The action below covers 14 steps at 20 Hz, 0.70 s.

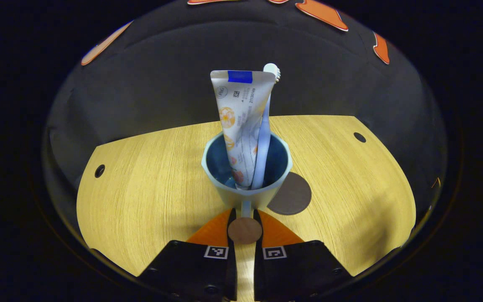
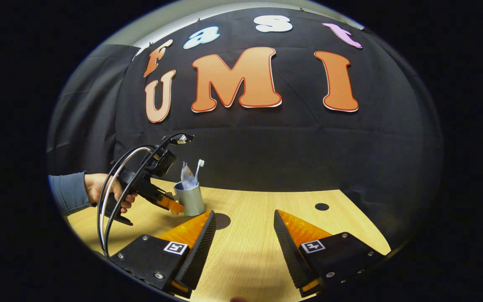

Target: Put the toothbrush and toothpaste on the desktop into the cup, then pick up the cup and place it on the coaster on the desktop.

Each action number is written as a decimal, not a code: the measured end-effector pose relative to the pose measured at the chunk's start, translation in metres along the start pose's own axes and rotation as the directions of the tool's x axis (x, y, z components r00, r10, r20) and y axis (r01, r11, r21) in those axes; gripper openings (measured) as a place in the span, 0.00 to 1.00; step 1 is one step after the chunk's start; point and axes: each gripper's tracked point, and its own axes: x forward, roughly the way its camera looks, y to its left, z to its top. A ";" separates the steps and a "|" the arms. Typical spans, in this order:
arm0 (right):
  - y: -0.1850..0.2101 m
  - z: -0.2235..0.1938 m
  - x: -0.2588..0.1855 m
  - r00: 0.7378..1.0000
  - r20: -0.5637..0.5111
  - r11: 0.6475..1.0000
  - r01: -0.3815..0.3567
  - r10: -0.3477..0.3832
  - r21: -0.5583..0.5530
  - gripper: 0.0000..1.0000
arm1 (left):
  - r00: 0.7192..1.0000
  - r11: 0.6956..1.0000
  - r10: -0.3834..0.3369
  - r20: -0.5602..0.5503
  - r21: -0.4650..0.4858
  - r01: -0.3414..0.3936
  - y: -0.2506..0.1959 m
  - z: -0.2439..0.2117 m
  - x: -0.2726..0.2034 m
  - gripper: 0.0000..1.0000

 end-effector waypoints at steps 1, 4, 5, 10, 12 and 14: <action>-0.002 0.000 0.000 1.000 0.000 1.000 0.005 -0.005 -0.003 0.83 | 1.000 1.000 -0.011 0.001 0.004 0.011 -0.001 -0.001 0.002 0.15; -0.008 0.000 -0.006 1.000 0.001 1.000 0.013 -0.013 -0.003 0.83 | 0.999 0.999 -0.036 0.000 0.009 0.036 0.000 0.000 0.001 0.15; -0.010 -0.001 -0.007 1.000 0.000 1.000 0.017 -0.017 -0.003 0.83 | 0.999 0.999 -0.040 -0.003 0.013 0.040 0.000 0.000 0.002 0.15; -0.018 -0.005 -0.012 0.999 -0.010 0.999 0.032 -0.032 0.006 0.83 | 0.998 0.998 -0.063 -0.018 0.028 0.063 0.000 -0.002 0.003 0.15; -0.020 -0.009 -0.014 0.999 -0.015 0.999 0.038 -0.038 0.002 0.83 | 0.997 0.998 -0.059 -0.050 0.017 0.060 0.000 -0.007 0.004 0.15; -0.022 -0.010 -0.017 0.999 -0.019 0.999 0.042 -0.042 -0.003 0.83 | 0.997 0.998 -0.061 -0.044 0.015 0.062 0.000 -0.007 0.003 0.19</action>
